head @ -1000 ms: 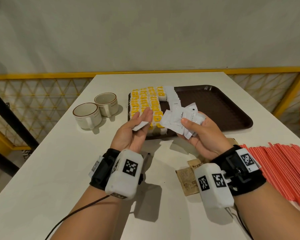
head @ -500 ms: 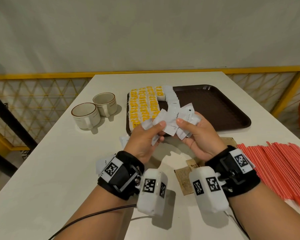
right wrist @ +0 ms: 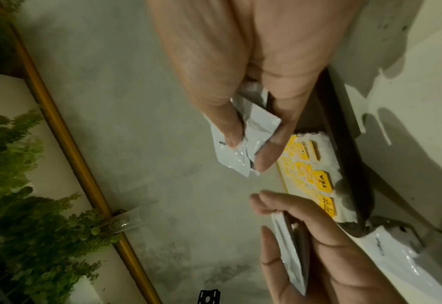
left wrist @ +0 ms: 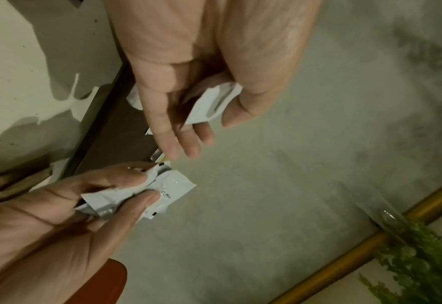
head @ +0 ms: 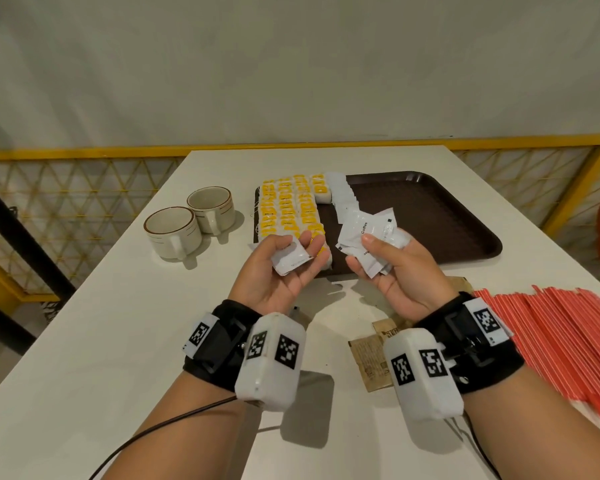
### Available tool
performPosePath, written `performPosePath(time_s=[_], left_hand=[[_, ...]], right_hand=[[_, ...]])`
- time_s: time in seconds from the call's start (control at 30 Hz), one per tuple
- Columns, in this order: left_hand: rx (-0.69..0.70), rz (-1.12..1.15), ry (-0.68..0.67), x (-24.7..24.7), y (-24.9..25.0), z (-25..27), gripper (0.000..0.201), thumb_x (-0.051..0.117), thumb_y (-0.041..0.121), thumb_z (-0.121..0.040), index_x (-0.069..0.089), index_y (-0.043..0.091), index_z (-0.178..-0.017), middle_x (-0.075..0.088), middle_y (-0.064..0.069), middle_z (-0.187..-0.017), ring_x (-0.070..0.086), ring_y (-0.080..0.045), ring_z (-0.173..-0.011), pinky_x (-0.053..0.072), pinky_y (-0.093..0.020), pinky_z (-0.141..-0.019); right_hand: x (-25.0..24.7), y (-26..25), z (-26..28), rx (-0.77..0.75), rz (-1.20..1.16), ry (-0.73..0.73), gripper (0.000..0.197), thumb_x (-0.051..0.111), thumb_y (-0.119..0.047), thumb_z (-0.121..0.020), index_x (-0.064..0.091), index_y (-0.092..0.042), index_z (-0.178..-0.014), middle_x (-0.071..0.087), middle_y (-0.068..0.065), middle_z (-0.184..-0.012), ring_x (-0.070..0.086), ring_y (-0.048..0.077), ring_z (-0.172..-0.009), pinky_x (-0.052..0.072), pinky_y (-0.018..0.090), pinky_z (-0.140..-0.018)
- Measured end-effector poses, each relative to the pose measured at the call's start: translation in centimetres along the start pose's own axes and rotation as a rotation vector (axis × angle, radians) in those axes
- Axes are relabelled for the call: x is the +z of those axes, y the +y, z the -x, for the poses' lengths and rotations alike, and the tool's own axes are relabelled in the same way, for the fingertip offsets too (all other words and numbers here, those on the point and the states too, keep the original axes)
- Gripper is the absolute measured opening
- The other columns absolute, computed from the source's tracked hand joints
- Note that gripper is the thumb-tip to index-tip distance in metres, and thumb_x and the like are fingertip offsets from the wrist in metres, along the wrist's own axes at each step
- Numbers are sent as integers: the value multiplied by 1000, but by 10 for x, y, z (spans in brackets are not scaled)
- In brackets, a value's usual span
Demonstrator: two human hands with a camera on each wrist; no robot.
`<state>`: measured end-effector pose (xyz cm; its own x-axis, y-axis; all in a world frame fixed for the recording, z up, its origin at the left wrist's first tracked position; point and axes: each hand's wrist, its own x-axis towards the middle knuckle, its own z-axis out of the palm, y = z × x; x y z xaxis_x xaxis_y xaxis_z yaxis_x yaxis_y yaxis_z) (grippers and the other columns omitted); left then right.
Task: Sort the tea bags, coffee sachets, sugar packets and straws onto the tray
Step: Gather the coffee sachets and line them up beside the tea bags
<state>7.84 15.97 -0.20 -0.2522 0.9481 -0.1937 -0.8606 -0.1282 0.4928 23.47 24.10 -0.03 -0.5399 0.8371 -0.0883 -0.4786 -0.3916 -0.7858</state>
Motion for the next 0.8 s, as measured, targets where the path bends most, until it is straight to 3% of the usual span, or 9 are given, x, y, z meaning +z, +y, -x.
performPosePath(time_s=[0.07, 0.13, 0.23, 0.33, 0.43, 0.53, 0.6, 0.7, 0.8], left_hand=[[-21, -36, 26, -2, -1, -3, 35, 62, 3, -74, 52, 4, -107, 64, -13, -85, 66, -20, -68, 58, -32, -59], [-23, -164, 36, -2, -4, -3, 26, 66, 7, -75, 55, 9, -99, 60, -8, -79, 57, -13, -63, 53, -24, -53], [83, -469, 0, 2, -14, 2, 10, 63, 12, -86, 60, 13, -95, 58, -2, -76, 53, -8, -61, 46, -19, -57], [127, -615, -77, 0, -24, 3, 18, 60, 11, -88, 66, 12, -105, 67, -1, -86, 57, -7, -69, 41, -21, -63], [153, -573, 0, -1, -21, -1, 31, 59, 6, -89, 60, 7, -120, 69, -6, -96, 61, -12, -75, 47, -20, -61], [151, -434, 96, -2, -5, -2, 27, 58, 2, -88, 58, 7, -114, 70, -7, -84, 65, -13, -65, 53, -21, -57], [152, -438, 132, -6, 6, -2, 27, 58, 1, -87, 58, 7, -113, 70, -11, -92, 67, -17, -72, 54, -24, -57], [114, -539, 111, -11, 16, 1, 30, 54, 0, -88, 58, 6, -117, 68, -17, -110, 67, -27, -95, 58, -32, -73], [56, -558, 67, -8, 11, 2, 33, 52, 1, -89, 56, 4, -121, 65, -19, -118, 62, -32, -110, 52, -42, -91]], right_hand=[[1, 0, 1, 11, 15, -10, 35, 56, 0, -91, 54, -2, -126, 67, 17, -117, 71, 22, -90, 59, 30, -65], [2, 0, 3, 21, 44, -34, 34, 58, -2, -89, 56, -3, -123, 67, 17, -116, 71, 22, -90, 58, 29, -64], [3, 4, 5, 40, 104, -59, 36, 61, -5, -86, 58, -3, -122, 67, 17, -115, 69, 22, -91, 57, 26, -62], [6, 8, 7, 64, 154, -103, 43, 67, -10, -79, 60, -2, -121, 68, 18, -114, 68, 22, -87, 56, 24, -59], [7, 8, 8, 38, 165, -89, 37, 66, -7, -79, 61, -4, -115, 70, 16, -110, 69, 21, -85, 57, 25, -59], [4, 3, 5, -24, 123, 15, 32, 63, -3, -84, 58, -5, -115, 70, 14, -107, 69, 21, -85, 57, 25, -58], [2, 0, 3, -49, 69, 53, 34, 64, -4, -85, 57, -5, -118, 70, 12, -105, 69, 17, -83, 56, 25, -58], [3, -4, 5, -39, 96, 6, 32, 61, -4, -87, 56, -7, -118, 71, 9, -101, 70, 14, -79, 55, 24, -57], [7, -1, 10, 12, 217, -92, 26, 58, 0, -88, 58, -7, -112, 72, 9, -98, 71, 16, -77, 57, 25, -57]])
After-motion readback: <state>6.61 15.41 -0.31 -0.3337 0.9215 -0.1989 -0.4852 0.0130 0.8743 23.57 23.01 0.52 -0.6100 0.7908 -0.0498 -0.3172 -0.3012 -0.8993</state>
